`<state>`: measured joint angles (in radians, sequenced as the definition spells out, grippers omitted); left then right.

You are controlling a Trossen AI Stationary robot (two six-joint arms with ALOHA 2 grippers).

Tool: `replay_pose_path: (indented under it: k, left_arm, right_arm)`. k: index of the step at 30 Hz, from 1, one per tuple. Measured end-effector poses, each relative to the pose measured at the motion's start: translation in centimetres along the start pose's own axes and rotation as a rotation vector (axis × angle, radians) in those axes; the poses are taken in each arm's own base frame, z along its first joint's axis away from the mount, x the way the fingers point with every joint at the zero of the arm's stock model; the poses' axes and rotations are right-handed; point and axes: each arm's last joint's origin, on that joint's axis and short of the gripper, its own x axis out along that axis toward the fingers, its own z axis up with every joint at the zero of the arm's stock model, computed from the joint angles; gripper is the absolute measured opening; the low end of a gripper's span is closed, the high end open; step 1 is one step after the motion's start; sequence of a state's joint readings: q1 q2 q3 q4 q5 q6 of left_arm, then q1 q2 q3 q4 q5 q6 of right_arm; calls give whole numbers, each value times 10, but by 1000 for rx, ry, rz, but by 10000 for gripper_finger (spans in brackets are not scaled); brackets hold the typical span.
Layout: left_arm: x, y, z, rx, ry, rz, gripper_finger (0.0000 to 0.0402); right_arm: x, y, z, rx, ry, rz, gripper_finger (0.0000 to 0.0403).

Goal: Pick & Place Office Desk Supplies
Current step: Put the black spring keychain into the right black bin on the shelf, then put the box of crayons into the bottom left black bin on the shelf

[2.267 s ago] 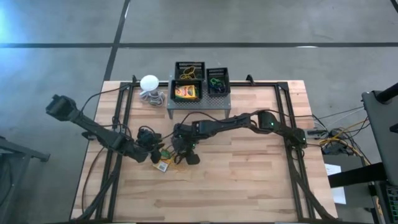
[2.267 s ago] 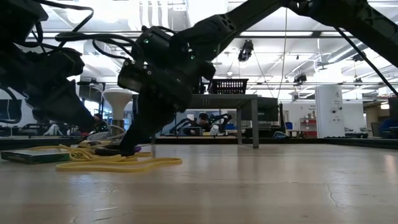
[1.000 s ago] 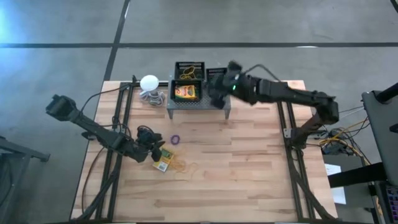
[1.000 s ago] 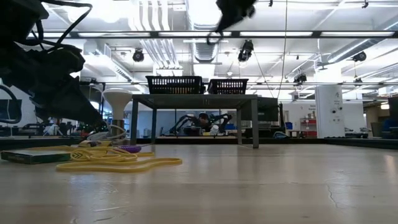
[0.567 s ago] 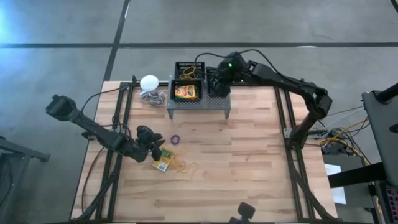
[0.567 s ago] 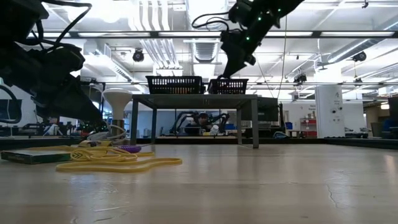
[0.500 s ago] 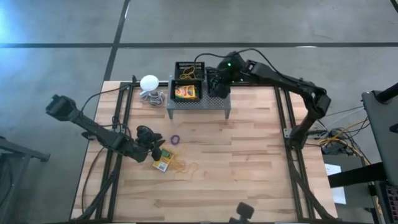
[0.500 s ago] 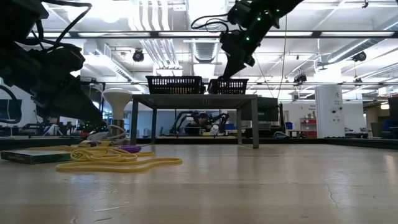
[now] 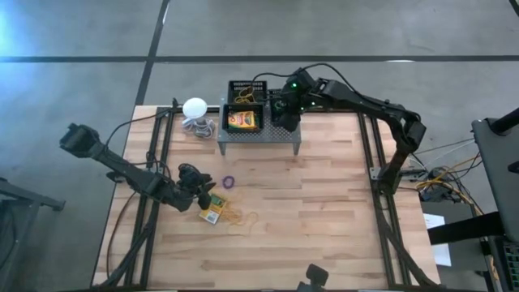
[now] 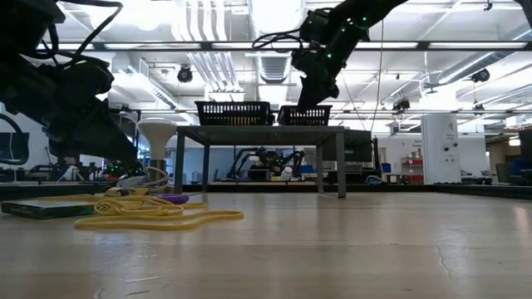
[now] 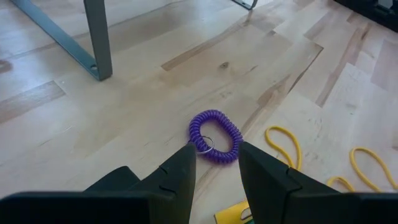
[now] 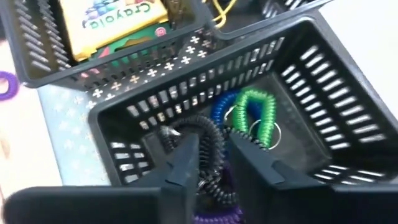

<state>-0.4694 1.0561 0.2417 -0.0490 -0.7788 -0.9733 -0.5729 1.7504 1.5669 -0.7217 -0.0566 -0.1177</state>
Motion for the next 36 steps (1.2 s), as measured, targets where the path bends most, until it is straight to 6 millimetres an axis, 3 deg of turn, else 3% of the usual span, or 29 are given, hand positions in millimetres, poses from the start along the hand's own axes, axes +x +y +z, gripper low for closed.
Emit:
replay_pose_path:
  k: [3,6,9,11,17,21,25,30,36]
  left_arm:
    - [0,0,0,0,0,0,126]
    - [0,0,0,-1,0,0,126]
    - [0,0,0,-3,-1,-1,126]
    - [0,0,0,-4,-2,-2,126]
    - [-1,-5,5,-8,-1,-13,126]
    - [-5,-14,13,72,64,-36,126]
    - [-11,-23,22,172,174,-62,125]
    - [-6,-19,28,225,378,-126,126]
    - [9,-2,33,274,510,-207,152]
  right_arm:
    - [-3,-3,2,16,-25,-19,120]
    - [-21,-3,7,57,-82,-42,146]
    - [-43,15,16,23,-203,-23,155]
    - [-51,35,18,-25,-281,10,154]
    - [-54,123,3,-232,-497,191,136]
    - [-32,179,-28,-345,-563,311,124]
    - [-10,219,-64,-391,-608,414,116]
    - [7,237,-95,-380,-613,472,107]
    - [-3,228,-96,-350,-652,426,95]
